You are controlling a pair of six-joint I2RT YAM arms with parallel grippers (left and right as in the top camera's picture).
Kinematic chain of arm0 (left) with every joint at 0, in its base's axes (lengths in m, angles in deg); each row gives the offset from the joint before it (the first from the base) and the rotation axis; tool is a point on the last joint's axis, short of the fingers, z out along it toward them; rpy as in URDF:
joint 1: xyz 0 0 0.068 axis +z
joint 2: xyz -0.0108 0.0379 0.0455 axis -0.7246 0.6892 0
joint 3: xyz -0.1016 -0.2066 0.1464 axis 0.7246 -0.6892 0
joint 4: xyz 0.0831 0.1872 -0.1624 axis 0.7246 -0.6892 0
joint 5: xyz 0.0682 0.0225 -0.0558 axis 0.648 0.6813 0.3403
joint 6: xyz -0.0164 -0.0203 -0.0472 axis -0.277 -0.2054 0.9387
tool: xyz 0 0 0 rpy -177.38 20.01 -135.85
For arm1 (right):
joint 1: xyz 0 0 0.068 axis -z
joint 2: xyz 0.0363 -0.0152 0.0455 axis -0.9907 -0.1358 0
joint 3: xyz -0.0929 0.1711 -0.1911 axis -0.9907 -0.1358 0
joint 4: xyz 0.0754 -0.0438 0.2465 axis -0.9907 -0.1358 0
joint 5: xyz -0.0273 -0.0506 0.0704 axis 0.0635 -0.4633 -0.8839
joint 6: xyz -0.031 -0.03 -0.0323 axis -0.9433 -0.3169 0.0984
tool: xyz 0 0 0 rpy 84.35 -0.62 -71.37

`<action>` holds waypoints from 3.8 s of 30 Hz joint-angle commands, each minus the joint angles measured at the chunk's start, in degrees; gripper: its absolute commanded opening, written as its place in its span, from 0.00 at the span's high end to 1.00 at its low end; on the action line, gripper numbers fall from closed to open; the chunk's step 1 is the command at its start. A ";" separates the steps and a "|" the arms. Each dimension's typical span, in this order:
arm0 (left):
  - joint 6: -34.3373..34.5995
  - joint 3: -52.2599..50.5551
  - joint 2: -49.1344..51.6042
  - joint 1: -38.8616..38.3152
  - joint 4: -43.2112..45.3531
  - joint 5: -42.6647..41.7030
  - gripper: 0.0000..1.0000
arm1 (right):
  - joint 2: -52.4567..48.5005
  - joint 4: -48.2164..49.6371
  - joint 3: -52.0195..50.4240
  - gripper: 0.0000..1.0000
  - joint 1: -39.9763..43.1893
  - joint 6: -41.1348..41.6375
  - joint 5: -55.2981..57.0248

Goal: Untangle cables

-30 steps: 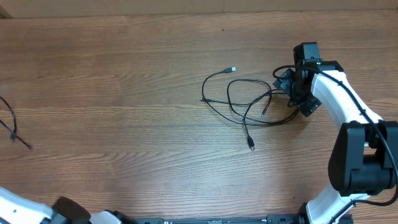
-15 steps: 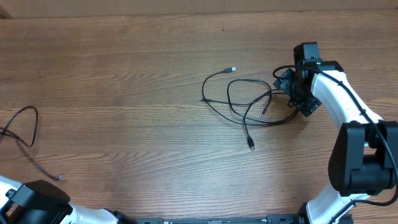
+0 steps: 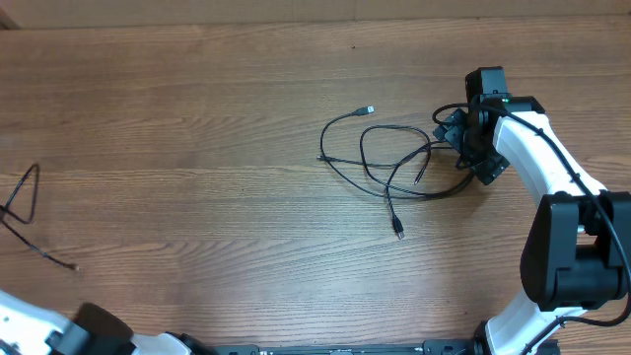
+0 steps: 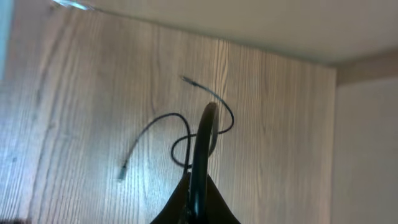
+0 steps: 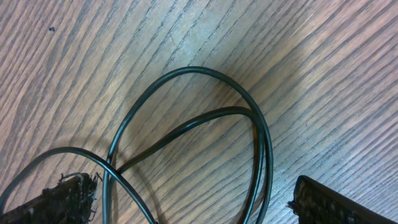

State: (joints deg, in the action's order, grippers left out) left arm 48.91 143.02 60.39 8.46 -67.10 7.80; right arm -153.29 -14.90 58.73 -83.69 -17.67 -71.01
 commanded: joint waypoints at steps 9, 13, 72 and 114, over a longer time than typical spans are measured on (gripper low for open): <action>1.36 0.70 -5.81 0.59 -2.45 4.33 0.96 | 0.26 0.20 -0.20 0.00 -0.02 0.15 0.63; -3.76 0.70 -5.81 0.59 -1.07 0.57 0.96 | 0.26 0.20 -0.20 0.00 -0.04 0.15 0.63; -7.32 0.61 37.88 0.15 4.55 5.62 0.96 | 0.26 0.20 -0.20 0.00 -0.04 0.15 0.63; -8.28 0.81 10.19 -1.42 4.20 -30.34 0.01 | 0.26 0.20 -0.20 0.00 -0.02 0.15 0.63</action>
State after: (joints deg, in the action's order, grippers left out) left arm 41.00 143.44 74.84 8.55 -61.90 -10.63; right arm -153.29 -14.92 58.73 -83.72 -17.65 -71.01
